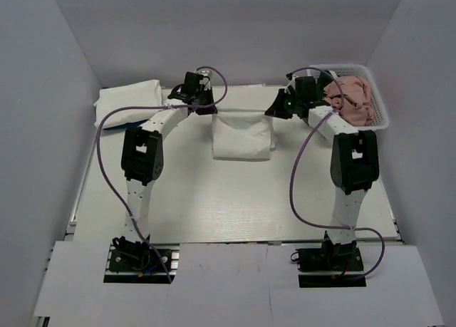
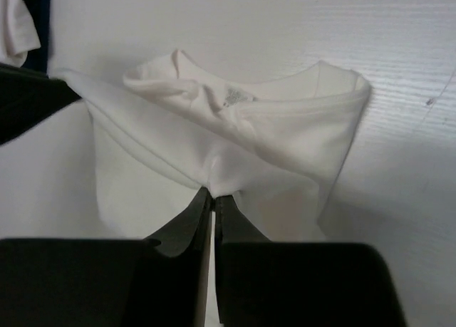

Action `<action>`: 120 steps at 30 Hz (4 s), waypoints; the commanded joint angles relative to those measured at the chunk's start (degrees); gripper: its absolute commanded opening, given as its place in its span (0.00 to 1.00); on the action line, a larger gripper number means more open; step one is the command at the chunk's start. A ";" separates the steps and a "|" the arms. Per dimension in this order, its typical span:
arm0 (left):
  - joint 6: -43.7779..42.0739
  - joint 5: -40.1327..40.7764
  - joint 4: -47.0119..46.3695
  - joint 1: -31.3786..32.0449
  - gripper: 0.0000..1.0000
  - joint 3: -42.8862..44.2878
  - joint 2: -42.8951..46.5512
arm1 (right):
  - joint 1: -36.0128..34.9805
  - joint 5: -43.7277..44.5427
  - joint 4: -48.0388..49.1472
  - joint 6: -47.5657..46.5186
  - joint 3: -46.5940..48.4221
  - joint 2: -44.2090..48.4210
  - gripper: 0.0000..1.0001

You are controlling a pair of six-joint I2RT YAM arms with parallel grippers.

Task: Fold and stack the t-shirts

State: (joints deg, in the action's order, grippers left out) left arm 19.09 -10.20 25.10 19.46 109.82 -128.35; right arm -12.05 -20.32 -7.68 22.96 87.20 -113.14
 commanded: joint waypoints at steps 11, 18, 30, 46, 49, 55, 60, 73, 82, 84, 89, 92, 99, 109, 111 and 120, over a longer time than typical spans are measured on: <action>-2.39 -5.62 1.53 -2.41 1.00 5.42 0.18 | -0.16 1.86 4.52 -1.16 8.63 -6.66 0.90; -2.05 -9.49 -0.75 -0.66 1.00 -6.62 7.76 | -1.39 -4.62 12.24 -0.29 -7.56 6.08 0.90; -1.33 -8.96 0.11 -0.66 1.00 -9.10 5.23 | -1.31 -16.61 26.49 8.24 -23.11 2.84 0.90; -4.41 -10.55 4.77 1.54 0.87 -2.17 -5.41 | -0.51 -12.47 24.82 2.27 -25.23 5.90 0.90; -4.94 -10.55 6.36 2.68 0.70 -0.05 -8.40 | -0.69 -12.82 24.91 2.09 -26.55 8.80 0.90; -4.94 -8.09 9.08 4.09 0.16 1.09 -10.77 | -0.25 -12.38 24.91 1.83 -27.43 15.92 0.90; -7.48 0.78 12.07 4.09 0.00 5.04 -8.85 | -0.16 -11.07 25.00 0.95 -30.06 21.20 0.90; -27.24 14.41 11.01 1.89 0.00 0.74 12.77 | 0.10 -0.87 18.41 -5.12 -35.08 31.58 0.90; -42.37 18.55 13.12 -1.88 0.00 0.66 18.05 | 0.19 1.51 16.83 -6.61 -35.08 33.78 0.90; -42.91 18.55 13.83 -3.81 0.00 2.49 18.05 | 0.10 0.11 16.74 -6.61 -34.82 33.95 0.90; -45.89 19.07 16.55 -6.90 0.00 9.35 15.77 | 0.01 -1.22 16.47 -6.96 -34.90 34.83 0.90; -47.74 19.07 16.13 -8.57 0.00 10.77 15.24 | 0.01 -1.13 16.30 -7.05 -34.99 35.18 0.90; -48.27 17.49 15.50 -12.43 0.00 14.90 14.71 | 0.01 -1.83 15.42 -7.32 -34.20 34.31 0.90; -48.80 15.03 12.69 -19.18 0.00 16.83 12.34 | 0.01 -2.80 14.10 -7.75 -32.44 31.85 0.90; -48.80 14.33 11.12 -20.51 0.00 15.70 10.68 | 0.01 -2.36 13.05 -7.67 -31.48 30.97 0.90; -45.82 12.48 8.04 -26.22 0.00 17.79 2.24 | 0.10 -0.69 11.73 -8.10 -29.11 28.60 0.90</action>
State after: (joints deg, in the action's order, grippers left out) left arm -28.40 3.73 36.12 -4.73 124.70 -125.36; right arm -12.10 -21.96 4.34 16.01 54.52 -83.42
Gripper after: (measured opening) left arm 0.129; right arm 0.897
